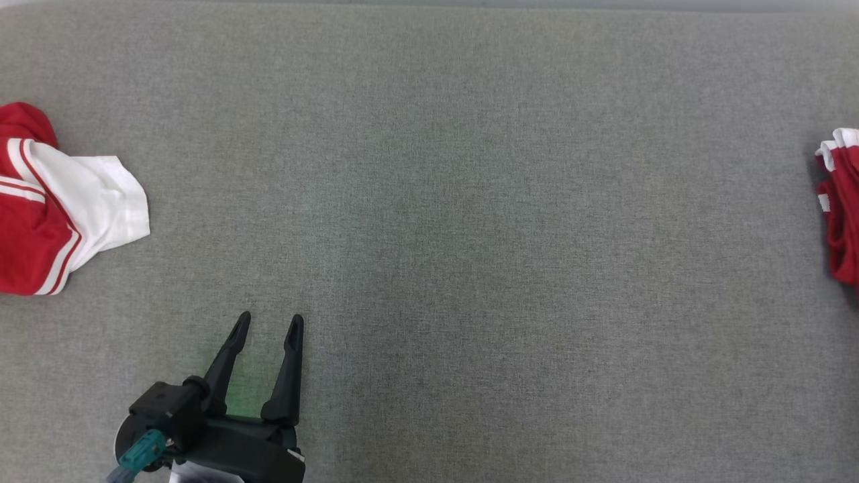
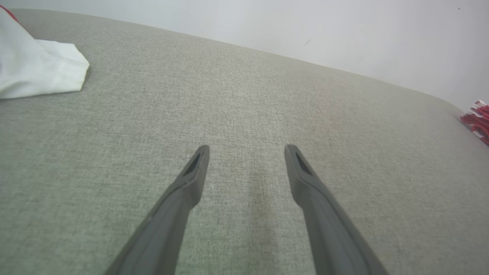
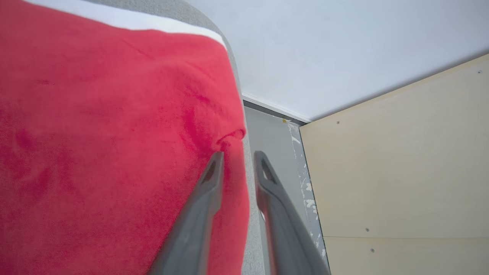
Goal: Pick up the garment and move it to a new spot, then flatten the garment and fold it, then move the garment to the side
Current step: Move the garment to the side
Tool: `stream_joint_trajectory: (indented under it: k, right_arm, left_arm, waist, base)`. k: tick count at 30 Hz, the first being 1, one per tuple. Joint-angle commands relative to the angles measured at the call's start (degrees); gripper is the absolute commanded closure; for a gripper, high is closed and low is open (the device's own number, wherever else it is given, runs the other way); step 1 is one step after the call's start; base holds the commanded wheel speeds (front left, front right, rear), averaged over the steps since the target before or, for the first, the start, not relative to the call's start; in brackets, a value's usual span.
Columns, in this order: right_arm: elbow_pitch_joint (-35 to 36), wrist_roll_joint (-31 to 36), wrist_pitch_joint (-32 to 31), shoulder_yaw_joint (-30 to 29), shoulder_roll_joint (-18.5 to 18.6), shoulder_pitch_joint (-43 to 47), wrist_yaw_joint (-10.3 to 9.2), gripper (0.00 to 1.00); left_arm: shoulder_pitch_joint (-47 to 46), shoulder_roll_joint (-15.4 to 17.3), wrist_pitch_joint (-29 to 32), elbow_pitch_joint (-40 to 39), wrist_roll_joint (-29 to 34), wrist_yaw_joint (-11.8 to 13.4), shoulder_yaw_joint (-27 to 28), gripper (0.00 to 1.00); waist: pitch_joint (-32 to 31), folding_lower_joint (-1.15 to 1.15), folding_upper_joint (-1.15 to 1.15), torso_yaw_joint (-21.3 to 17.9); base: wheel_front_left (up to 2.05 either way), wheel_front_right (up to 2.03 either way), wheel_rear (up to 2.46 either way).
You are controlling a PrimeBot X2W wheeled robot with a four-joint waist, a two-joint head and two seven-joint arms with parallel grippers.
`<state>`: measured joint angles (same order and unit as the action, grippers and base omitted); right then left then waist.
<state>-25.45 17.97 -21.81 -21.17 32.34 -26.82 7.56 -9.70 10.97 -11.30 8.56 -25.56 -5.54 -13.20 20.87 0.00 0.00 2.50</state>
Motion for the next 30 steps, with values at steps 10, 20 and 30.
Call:
stream_joint_trajectory:
  k: [10, 20, 30]
  right_arm:
    - [-11.6, -5.7, 16.5, 2.9, 1.9, -1.8, -0.13, 0.00]
    - [-11.3, -19.7, 27.4, 14.5, -11.1, 2.0, -0.13, 0.00]
    - [3.1, -23.1, 29.9, 17.6, -26.6, 16.2, -0.13, 0.00]
  left_arm:
    - [0.8, -0.5, -1.5, 2.7, -1.1, -0.1, -0.4, 0.00]
    - [6.8, -0.4, -2.9, 4.7, -1.5, 2.0, 1.3, 0.00]
    - [11.0, -0.6, -3.9, 1.0, 2.7, 1.6, 5.0, 0.00]
  waist:
    - [-6.6, 0.00, 0.00, 0.5]
    - [-18.5, 0.00, 0.00, 0.5]
    - [-23.4, 0.00, 0.00, 0.5]
  base:
    - [0.00, 0.00, 0.00]
    - [0.00, 0.00, 0.00]
    - [0.00, 0.00, 0.00]
